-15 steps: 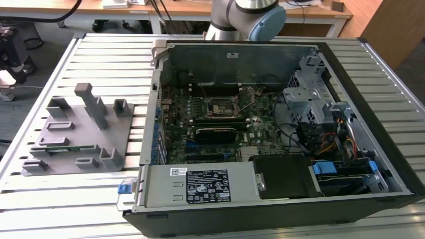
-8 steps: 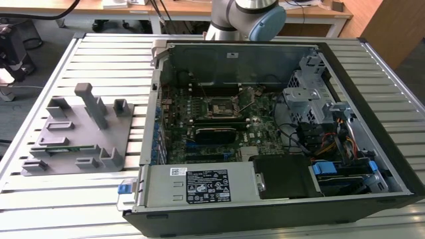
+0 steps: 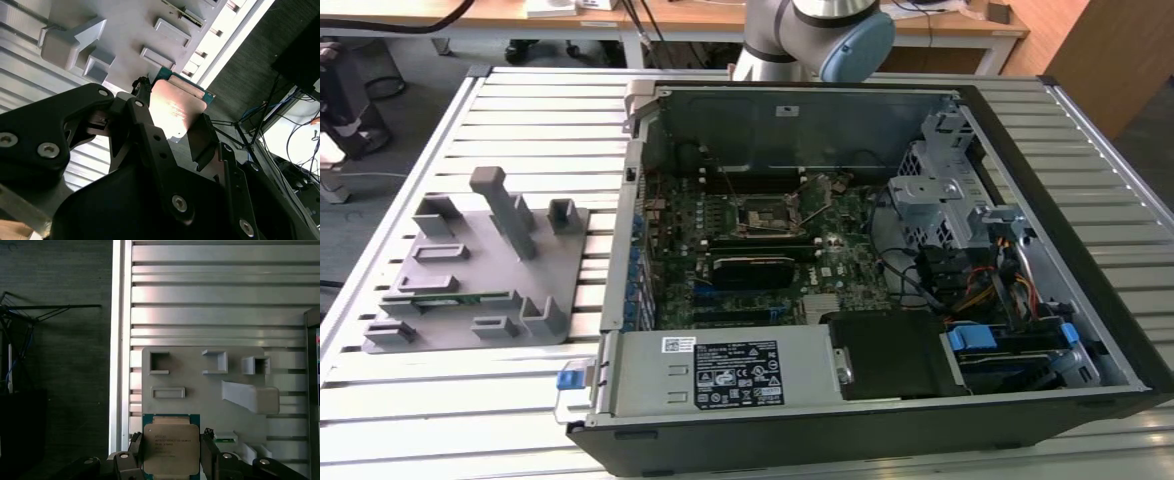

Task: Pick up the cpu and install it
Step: 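Pick up the cpu and move it towards the insertion slot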

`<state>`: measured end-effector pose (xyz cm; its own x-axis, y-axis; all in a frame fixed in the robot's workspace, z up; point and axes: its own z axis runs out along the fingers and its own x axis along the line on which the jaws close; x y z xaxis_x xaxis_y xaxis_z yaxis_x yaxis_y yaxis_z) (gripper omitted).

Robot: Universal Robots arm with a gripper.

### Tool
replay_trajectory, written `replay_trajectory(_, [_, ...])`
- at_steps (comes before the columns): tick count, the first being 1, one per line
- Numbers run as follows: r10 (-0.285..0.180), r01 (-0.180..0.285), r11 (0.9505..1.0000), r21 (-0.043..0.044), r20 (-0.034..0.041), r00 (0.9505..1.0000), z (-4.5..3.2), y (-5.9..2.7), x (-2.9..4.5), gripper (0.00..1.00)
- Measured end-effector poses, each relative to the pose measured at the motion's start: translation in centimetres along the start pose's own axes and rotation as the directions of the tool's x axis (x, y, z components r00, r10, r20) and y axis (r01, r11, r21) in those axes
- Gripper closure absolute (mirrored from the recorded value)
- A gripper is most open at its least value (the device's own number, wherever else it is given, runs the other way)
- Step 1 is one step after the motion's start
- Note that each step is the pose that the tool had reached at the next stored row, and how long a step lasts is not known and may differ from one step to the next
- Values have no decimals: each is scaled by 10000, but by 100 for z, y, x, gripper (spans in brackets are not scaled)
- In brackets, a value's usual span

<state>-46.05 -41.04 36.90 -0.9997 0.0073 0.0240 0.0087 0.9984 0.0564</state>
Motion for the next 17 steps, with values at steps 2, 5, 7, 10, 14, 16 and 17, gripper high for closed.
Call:
replay_trajectory(2, [0, 0, 10000, 0, 0, 10000, -14, 1, 0, 46])
replay_trajectory(5, [1, -1, 10000, 0, -1, 10000, -44, 3, 1, 46])
replay_trajectory(7, [0, 0, 10000, -1, 1, 10000, -67, 4, 2, 46])
replay_trajectory(10, [1, -1, 10000, 0, 0, 10000, -110, 6, 3, 46])
replay_trajectory(14, [1, -1, 10000, -1, 1, 10000, -173, 10, 4, 46])
replay_trajectory(16, [0, 0, 10000, 0, 1, 10000, -206, 12, 5, 46])
replay_trajectory(17, [0, 0, 10000, 0, 1, 10000, -222, 13, 5, 46])
